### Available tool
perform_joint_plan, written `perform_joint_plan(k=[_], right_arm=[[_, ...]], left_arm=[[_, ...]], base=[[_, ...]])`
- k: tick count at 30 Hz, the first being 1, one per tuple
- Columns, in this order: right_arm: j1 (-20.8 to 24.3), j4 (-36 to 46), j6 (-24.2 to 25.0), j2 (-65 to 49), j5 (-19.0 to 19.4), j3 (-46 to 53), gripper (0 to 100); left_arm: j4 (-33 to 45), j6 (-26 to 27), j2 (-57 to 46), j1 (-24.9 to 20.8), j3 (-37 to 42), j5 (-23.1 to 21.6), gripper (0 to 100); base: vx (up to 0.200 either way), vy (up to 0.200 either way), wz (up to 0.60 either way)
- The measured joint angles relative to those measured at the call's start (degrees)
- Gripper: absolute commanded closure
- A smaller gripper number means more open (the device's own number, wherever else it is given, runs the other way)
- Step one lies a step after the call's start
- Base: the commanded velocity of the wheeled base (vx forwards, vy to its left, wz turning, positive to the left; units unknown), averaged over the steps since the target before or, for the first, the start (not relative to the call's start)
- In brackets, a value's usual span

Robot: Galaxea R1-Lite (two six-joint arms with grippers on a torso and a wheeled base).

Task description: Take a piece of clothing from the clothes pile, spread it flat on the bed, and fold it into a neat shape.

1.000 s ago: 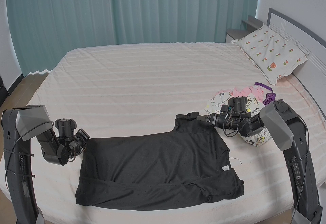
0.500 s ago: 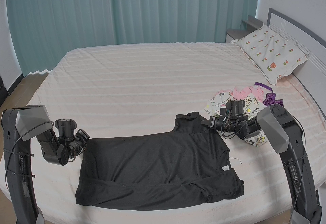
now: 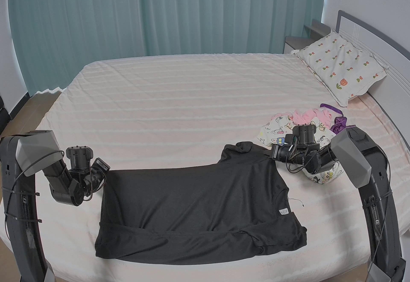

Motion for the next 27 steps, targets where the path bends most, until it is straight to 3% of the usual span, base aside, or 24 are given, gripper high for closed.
perform_joint_plan(k=[18, 27], right_arm=[[-0.1, -16.3, 0.5, -5.1, 1.4, 10.2, 100], [-0.3, -17.0, 0.9, -6.6, 1.4, 11.0, 100]], left_arm=[[-7.9, -0.5, -2.7, 1.3, 3.3, 0.2, 100], [-8.0, -0.3, -3.2, 1.8, 4.0, -0.3, 100]], base=[[0.0, 0.0, 0.0], [0.0, 0.0, 0.0]])
